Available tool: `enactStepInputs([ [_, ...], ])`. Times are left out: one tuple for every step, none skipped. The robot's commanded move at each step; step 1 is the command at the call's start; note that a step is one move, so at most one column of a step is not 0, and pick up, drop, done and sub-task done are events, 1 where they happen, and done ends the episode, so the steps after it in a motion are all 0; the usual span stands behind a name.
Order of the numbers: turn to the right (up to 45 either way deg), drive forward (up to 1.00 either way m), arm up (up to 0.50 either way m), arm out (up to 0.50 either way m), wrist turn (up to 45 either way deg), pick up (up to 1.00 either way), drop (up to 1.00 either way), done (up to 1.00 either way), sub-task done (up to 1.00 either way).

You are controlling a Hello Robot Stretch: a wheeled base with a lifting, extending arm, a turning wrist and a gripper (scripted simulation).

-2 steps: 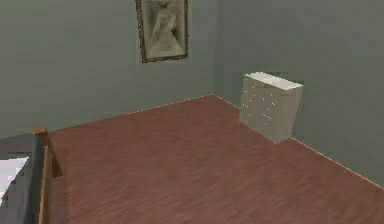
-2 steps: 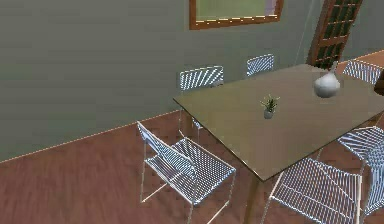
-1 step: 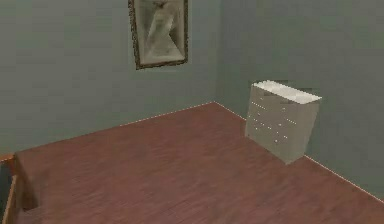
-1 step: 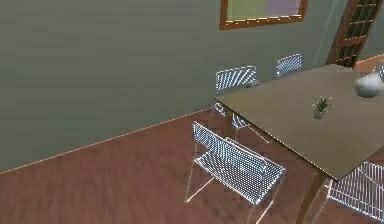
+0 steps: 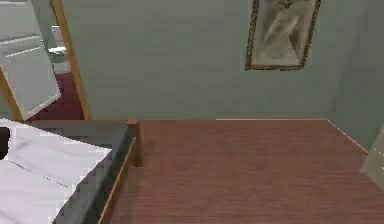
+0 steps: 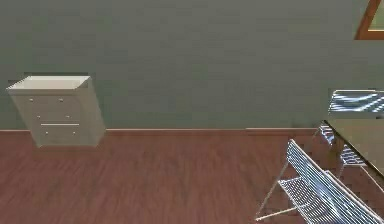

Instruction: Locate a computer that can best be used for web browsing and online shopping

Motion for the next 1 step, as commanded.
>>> enactStepInputs([
  [0.0,1.00,0.00,0.00,0.0,0.00,0.00,0.00,0.00],
])
